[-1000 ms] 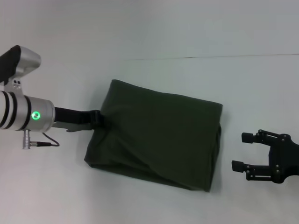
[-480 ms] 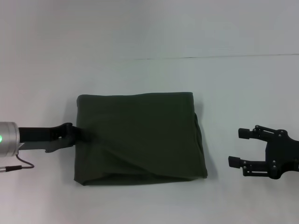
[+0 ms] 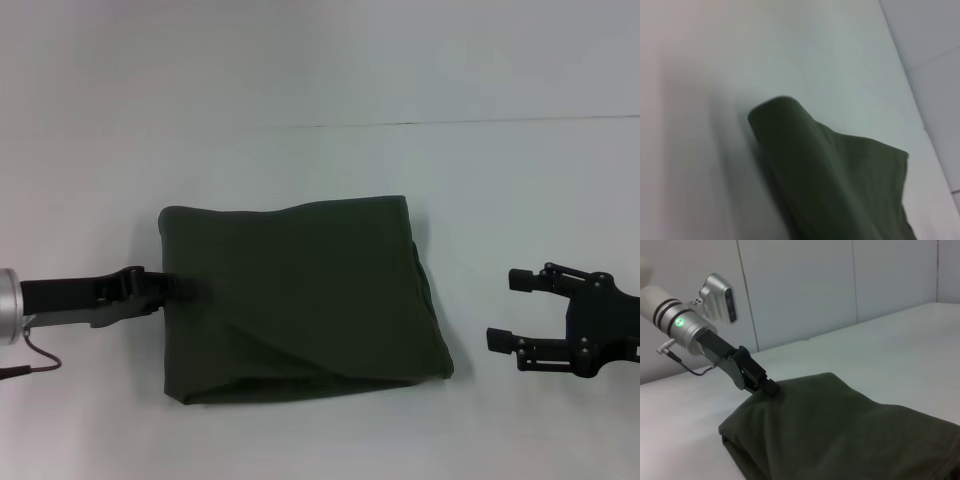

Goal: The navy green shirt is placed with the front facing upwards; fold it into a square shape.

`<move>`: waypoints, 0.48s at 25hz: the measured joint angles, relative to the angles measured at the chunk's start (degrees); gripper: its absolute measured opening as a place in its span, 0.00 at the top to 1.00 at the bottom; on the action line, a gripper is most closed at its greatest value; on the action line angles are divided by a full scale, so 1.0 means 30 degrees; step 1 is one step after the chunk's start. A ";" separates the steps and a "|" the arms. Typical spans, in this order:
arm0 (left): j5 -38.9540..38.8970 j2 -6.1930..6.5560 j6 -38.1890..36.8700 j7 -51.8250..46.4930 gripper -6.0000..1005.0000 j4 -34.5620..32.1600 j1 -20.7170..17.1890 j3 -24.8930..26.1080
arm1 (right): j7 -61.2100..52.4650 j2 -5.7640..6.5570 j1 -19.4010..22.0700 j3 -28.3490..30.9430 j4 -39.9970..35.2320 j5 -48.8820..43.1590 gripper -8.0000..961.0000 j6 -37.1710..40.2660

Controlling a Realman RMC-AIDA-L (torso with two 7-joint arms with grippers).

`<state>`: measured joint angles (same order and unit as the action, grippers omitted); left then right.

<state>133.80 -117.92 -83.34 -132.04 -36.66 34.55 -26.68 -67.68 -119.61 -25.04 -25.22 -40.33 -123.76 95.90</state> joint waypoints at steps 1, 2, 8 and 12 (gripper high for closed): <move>0.0001 -0.0022 0.0075 0.0045 0.84 -0.0166 -0.0115 0.0004 | 0.0000 0.0000 -0.0002 0.0000 0.0006 0.0002 0.03 -0.0012; 0.0009 -0.0038 0.0138 0.0078 0.84 -0.0307 -0.0206 0.0010 | 0.0000 0.0000 -0.0003 0.0000 0.0015 0.0004 0.03 -0.0025; 0.0063 0.0021 0.0129 0.0787 0.63 -0.1170 -0.0802 0.0110 | 0.0040 0.0000 -0.0097 0.0000 0.0026 0.0037 0.03 -0.0105; -0.0257 -0.0017 -0.1465 0.3701 0.44 -0.2183 -0.1132 0.0496 | 0.0716 -0.0005 -0.0113 -0.0036 0.0064 0.0716 0.03 -0.0180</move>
<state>133.03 -117.98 -87.74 -120.94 -43.21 31.16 -25.20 -65.53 -119.63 -25.38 -25.33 -40.14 -121.61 95.36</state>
